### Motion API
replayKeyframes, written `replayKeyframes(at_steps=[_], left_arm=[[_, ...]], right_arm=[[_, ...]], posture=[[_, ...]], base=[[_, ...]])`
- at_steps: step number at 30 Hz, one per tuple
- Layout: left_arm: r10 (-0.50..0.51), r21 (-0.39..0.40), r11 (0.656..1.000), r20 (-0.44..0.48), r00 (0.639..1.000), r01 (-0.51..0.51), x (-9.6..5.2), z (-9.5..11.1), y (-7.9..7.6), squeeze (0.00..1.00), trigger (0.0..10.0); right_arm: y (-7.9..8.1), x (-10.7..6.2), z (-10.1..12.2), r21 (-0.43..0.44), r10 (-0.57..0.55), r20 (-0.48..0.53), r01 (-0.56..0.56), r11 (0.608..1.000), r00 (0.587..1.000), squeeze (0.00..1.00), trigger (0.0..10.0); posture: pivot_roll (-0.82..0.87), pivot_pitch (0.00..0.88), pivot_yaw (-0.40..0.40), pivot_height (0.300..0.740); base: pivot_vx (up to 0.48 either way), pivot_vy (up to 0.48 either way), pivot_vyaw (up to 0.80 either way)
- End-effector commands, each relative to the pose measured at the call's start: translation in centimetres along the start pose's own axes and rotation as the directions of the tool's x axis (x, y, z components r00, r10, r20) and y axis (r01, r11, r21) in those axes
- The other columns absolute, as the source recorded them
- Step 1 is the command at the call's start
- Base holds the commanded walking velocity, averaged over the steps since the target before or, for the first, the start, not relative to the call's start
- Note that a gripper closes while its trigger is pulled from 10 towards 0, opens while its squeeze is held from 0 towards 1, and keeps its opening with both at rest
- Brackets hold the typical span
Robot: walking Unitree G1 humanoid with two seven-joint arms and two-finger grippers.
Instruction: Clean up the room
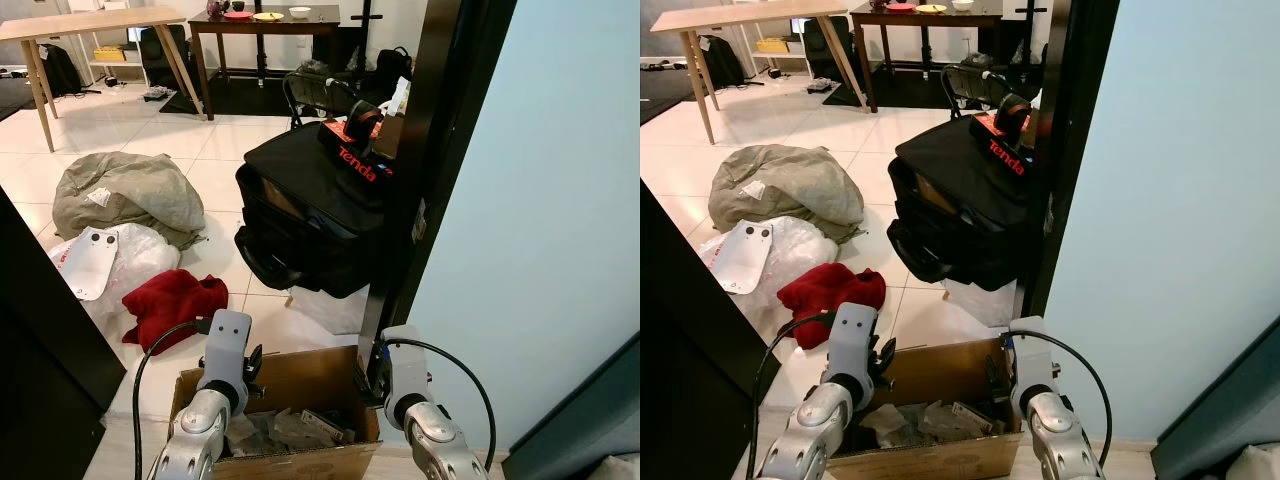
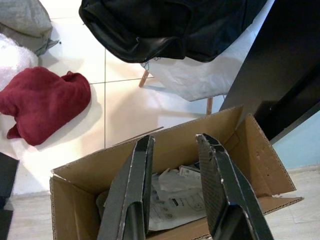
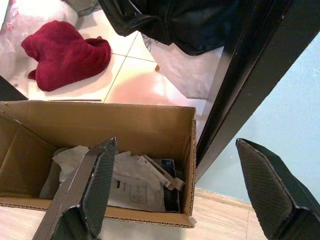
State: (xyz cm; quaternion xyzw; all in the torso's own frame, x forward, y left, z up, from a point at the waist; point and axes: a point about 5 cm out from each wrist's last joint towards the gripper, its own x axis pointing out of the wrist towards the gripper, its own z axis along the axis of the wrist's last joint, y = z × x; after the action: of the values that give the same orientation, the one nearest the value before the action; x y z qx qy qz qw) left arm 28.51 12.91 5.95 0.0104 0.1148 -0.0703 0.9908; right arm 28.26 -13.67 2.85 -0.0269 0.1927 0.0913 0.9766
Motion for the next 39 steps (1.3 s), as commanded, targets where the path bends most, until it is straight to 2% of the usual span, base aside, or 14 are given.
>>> replayKeyframes(at_steps=[1,15,22,31,39], left_arm=[[0.002,0.005,1.000,-0.020,1.000,-0.002,-0.1,-0.6,-0.1,0.00,10.0],[-0.029,0.024,0.999,-0.043,0.999,0.030,-0.4,-1.2,-0.4,0.00,10.0],[-0.082,0.010,0.997,-0.064,0.995,0.083,-0.5,-1.5,-0.7,0.00,10.0],[-0.134,0.040,0.989,-0.117,0.984,0.139,-1.2,-2.6,-0.6,0.00,10.0],[-0.159,0.029,0.986,-0.102,0.982,0.163,-1.2,-2.5,-1.1,0.00,10.0]], right_arm=[[0.0,-0.2,-0.2,0.014,0.002,-0.010,-0.002,1.000,1.000,0.00,10.0],[0.3,-0.4,-0.8,0.024,0.000,-0.043,0.001,1.000,0.999,0.00,10.0],[0.0,-0.5,-1.1,0.032,-0.007,-0.061,0.009,0.999,0.998,0.00,10.0],[-0.3,-0.6,-1.2,0.033,-0.017,-0.073,0.020,0.999,0.997,0.00,10.0],[-0.5,-0.7,-1.1,0.029,-0.028,-0.071,0.030,0.999,0.997,0.00,10.0]], posture=[[-0.02,0.051,0.012,0.740],[-0.02,0.032,0.005,0.740],[-0.02,0.033,0.006,0.740],[-0.02,0.039,0.004,0.740],[-0.03,0.045,0.004,0.740]], base=[[0.000,0.000,0.00],[0.000,0.000,-0.74],[0.000,0.000,-0.80],[0.000,0.000,-0.80],[0.000,0.000,-0.80]])
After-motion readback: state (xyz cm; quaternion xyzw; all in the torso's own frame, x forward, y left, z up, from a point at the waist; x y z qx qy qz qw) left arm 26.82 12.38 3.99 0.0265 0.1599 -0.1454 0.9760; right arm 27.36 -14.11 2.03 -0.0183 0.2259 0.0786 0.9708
